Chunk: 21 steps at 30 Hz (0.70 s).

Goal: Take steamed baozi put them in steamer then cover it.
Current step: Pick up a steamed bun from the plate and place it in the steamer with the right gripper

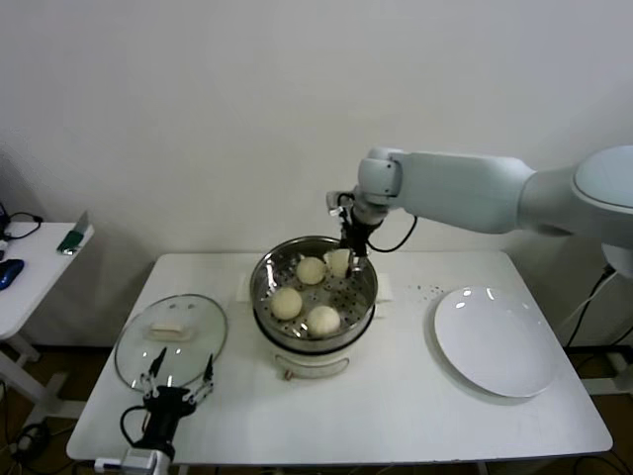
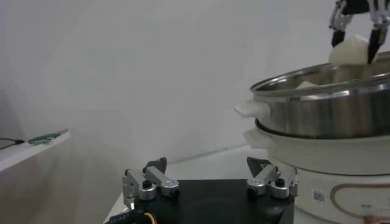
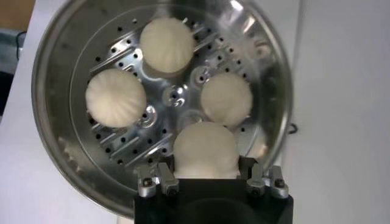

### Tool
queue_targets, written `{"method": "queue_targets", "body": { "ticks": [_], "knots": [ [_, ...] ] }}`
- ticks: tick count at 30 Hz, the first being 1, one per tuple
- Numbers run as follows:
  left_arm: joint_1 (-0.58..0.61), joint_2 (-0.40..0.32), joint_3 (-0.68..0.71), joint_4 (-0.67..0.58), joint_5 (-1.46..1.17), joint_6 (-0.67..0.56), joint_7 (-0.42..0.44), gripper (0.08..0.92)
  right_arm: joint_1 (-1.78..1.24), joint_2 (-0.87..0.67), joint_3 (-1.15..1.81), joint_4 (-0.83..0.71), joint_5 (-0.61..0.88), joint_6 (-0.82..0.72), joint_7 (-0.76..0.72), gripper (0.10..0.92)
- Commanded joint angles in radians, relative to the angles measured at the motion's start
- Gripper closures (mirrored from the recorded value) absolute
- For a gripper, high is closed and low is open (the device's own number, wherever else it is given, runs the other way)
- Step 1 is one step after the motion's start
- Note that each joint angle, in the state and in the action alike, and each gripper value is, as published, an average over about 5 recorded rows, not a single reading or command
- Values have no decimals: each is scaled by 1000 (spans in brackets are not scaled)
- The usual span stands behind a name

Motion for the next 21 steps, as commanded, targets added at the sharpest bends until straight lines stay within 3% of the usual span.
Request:
{"method": "queue_targets", "body": {
  "ticks": [1,10,17,21],
  "knots": [
    [-5,3,-4,7,-1,4,1,177,-64,39,-67,26,18,-22,33,354],
    [-18,7,-5,7,1,13,0,177,-91,69,-42,-28,8,-13,25,332],
    [-17,8,-5,7,3,13,-1,177,-62,55,-26,-31,4,0,-1,215],
    [-17,9,-5,6,3,13,-2,177,-27,33,-14,-27,0,19,-41,203]
  ]
}}
